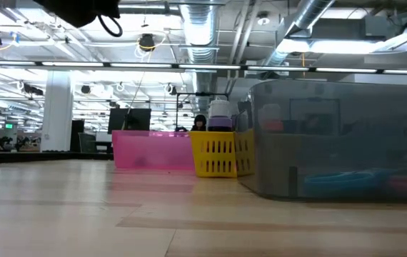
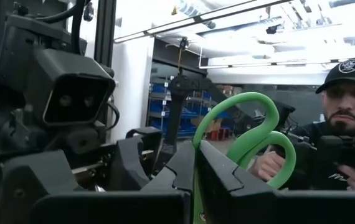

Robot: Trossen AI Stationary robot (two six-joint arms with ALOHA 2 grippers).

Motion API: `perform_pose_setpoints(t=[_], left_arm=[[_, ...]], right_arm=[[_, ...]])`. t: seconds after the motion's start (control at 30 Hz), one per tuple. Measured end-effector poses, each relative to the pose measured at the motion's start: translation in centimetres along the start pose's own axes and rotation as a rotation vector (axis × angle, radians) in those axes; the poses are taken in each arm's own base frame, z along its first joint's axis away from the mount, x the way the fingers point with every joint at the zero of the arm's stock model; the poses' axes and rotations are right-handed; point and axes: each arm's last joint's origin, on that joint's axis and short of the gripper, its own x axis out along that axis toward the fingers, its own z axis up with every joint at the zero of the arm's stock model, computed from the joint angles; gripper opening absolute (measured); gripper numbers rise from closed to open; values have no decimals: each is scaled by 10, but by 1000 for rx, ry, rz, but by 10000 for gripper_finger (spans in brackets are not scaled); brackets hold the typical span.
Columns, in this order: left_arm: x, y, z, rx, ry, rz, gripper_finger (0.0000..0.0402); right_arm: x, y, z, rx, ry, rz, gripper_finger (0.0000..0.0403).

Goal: Pick & Place Paint Supplies
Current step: Put the green scissors into the black bin

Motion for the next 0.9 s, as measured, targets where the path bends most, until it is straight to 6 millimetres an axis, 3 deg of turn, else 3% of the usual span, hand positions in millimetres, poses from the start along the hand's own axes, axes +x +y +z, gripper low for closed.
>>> perform_pose_setpoints(t=[0.57, 0.9], left_arm=[[7, 12, 9, 19, 16, 20, 0], [6, 12, 14, 41, -34, 30, 0]], right_arm=[[1, 0, 6, 10, -45, 139, 133], [2, -2, 7, 2, -56, 163, 99]])
